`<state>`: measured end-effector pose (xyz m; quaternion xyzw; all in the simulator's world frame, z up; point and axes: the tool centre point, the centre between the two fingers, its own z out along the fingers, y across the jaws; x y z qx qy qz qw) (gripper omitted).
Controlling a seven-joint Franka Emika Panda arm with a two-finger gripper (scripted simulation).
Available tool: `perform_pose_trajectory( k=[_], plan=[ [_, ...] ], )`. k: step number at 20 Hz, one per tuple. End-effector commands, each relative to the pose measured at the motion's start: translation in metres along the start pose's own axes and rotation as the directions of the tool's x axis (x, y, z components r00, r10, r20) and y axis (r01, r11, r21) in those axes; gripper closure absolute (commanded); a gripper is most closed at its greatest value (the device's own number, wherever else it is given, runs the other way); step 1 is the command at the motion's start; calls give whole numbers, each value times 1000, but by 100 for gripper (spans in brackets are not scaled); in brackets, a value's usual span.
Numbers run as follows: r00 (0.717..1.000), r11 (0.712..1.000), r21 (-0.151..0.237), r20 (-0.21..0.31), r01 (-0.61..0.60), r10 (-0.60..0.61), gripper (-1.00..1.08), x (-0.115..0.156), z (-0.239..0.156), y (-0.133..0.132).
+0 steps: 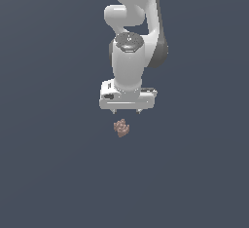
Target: Pick up the object and move it to a goal position.
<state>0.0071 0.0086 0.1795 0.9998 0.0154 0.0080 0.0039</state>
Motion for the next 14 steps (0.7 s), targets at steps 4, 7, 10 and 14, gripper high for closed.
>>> perform_pose_trajectory(
  k=[4, 7, 10, 14],
  plan=[
    [1000, 1000, -2, -5, 7, -7, -92, 2, -2, 0],
    [999, 1000, -6, -21, 25, -25, -92, 7, -10, 1],
    [999, 999, -11, -35, 40, -41, -92, 11, -16, 1],
    [998, 999, -12, -37, 42, -42, -92, 12, -17, 1]
  ],
)
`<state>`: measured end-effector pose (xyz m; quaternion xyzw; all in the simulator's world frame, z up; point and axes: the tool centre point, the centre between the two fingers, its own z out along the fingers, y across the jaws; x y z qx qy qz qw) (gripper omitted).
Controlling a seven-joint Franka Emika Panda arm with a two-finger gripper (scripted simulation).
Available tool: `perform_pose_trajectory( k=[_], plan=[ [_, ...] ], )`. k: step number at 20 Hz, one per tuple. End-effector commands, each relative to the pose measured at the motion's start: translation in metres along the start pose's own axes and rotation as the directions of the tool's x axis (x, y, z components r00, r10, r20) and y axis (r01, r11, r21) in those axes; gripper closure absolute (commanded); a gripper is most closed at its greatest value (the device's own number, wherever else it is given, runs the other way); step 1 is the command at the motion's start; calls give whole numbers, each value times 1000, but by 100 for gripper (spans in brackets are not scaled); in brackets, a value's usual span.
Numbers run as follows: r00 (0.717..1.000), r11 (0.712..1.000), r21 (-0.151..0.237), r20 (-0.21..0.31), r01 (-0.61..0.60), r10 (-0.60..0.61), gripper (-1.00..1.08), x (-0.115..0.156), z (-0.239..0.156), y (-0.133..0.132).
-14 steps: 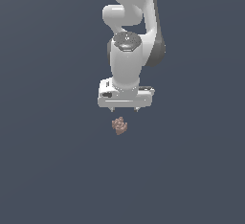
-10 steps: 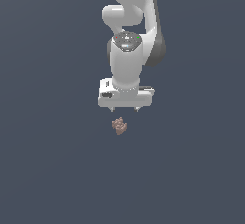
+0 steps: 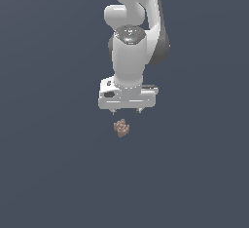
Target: Pick up the object and move it to a goal position.
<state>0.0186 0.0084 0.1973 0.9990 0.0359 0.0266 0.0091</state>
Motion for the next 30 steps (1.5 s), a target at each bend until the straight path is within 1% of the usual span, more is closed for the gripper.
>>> perform_pose_trajectory(
  k=[1, 8, 12, 16, 19, 24, 30],
  plan=[
    [1000, 1000, 0, 1, 2, -2, -92, 0, 1, 0],
    [999, 999, 0, 5, 45, -45, -92, -1, 9, 2],
    [995, 995, 2, 11, 98, -98, -92, -2, 19, 5],
    [985, 985, 5, 19, 170, -170, -92, -4, 33, 8],
    [971, 972, 10, 25, 236, -237, -92, -6, 47, 11],
    [938, 938, 22, 33, 345, -346, -92, -10, 69, 15],
    [901, 901, 35, 36, 432, -433, -92, -14, 86, 18]
  ],
)
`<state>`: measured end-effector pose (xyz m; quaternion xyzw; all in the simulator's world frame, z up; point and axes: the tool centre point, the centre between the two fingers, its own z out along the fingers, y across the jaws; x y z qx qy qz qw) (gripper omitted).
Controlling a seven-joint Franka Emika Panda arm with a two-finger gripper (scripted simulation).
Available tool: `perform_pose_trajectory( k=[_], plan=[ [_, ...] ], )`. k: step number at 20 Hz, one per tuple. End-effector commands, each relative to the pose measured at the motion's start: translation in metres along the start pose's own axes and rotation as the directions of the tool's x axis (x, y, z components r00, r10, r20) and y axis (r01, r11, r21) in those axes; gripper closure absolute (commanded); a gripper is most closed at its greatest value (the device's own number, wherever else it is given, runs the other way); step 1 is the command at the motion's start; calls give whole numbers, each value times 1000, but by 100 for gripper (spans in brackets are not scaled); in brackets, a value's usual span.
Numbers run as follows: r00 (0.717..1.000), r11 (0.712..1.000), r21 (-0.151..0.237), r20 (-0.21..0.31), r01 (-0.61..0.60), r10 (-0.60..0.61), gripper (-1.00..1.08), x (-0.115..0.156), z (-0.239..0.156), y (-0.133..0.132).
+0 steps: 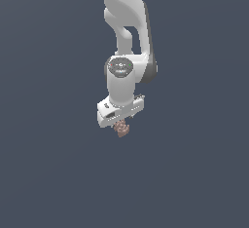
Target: Pick up the object and move it to a goal position.
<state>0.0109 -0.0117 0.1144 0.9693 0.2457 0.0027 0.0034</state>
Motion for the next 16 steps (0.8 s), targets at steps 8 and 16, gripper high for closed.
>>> perform_pose_trajectory(
  k=[8, 16],
  plan=[
    [997, 997, 8, 3, 75, -75, -92, -3, 14, 1],
    [997, 997, 8, 3, 73, -73, -92, -4, 28, 1]
  ],
)
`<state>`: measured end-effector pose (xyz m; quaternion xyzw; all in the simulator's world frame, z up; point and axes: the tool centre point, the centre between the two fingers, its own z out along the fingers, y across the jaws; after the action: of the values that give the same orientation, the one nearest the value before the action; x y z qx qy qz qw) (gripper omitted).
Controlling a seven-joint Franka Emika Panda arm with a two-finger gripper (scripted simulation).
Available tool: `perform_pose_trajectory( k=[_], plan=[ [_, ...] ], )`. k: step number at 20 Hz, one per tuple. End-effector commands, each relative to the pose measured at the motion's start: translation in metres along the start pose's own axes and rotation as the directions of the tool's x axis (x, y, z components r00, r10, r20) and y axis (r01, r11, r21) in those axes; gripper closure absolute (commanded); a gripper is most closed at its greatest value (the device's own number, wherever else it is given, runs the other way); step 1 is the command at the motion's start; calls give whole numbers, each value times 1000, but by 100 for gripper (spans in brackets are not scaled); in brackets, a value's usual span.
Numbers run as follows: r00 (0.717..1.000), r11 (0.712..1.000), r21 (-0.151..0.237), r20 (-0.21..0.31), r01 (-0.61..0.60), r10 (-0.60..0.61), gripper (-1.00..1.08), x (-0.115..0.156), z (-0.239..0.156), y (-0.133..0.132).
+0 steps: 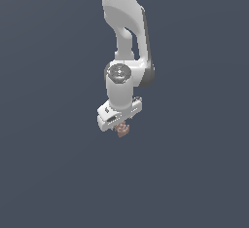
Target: Pick up the object and move it to a goal position.
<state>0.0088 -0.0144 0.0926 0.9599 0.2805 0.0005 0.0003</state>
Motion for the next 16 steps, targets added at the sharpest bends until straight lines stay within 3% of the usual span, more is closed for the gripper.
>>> perform_pose_trajectory(
  k=[1, 11, 12, 16],
  plan=[
    [1000, 1000, 1, 1, 1, -1, -92, -1, 11, 0],
    [1000, 1000, 1, 1, 4, -4, -92, 0, 42, 0],
    [1000, 1000, 1, 1, 4, -4, 108, 0, 42, 0],
    [1000, 1000, 1, 1, 4, -4, 108, 0, 42, 0]
  ],
)
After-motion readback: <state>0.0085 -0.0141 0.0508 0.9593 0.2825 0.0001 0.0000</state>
